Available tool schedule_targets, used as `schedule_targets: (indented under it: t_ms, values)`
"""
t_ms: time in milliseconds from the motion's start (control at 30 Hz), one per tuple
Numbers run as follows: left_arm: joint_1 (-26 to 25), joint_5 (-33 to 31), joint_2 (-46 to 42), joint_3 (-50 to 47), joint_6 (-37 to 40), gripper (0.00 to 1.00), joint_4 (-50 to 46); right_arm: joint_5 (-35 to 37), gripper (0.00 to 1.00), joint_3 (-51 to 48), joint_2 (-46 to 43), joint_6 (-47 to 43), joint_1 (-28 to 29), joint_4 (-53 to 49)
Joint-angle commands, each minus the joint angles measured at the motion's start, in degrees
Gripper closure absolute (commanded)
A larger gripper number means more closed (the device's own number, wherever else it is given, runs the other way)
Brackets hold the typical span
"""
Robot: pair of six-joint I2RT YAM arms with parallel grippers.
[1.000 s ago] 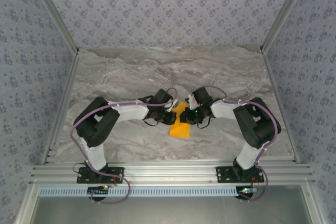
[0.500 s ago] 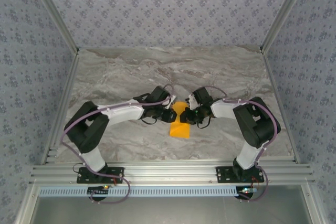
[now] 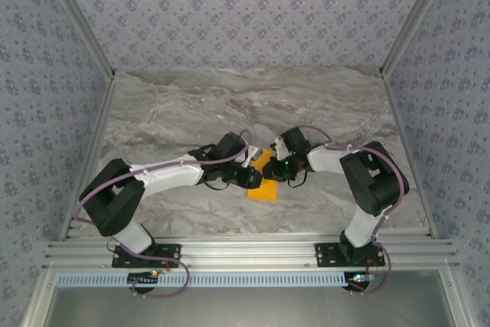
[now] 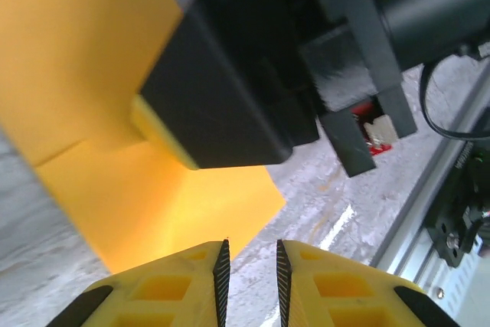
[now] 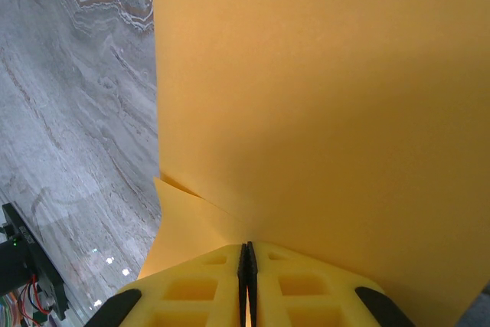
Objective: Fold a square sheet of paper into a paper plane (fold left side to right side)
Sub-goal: Fold the triangle a second time at the center of the table.
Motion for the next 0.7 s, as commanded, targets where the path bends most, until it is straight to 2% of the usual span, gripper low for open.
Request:
schedule_targets:
  t_ms: [0, 267, 667]
  values:
    - [-0.3, 2.1, 2.9, 0.5, -1.3, 0.76, 1.8, 3.3, 0.86, -0.3, 2.1, -1.4, -0.6, -4.3]
    - [-0.3, 2.0, 6.5, -0.5, -2.0, 0.77, 2.7, 3.3, 0.86, -0.2, 2.1, -1.7, -0.6, -4.9]
    - [-0.6, 0.9, 6.2, -4.2, -3.1, 0.79, 3.1, 3.8, 0.86, 0.3, 2.6, -2.3, -0.8, -6.3]
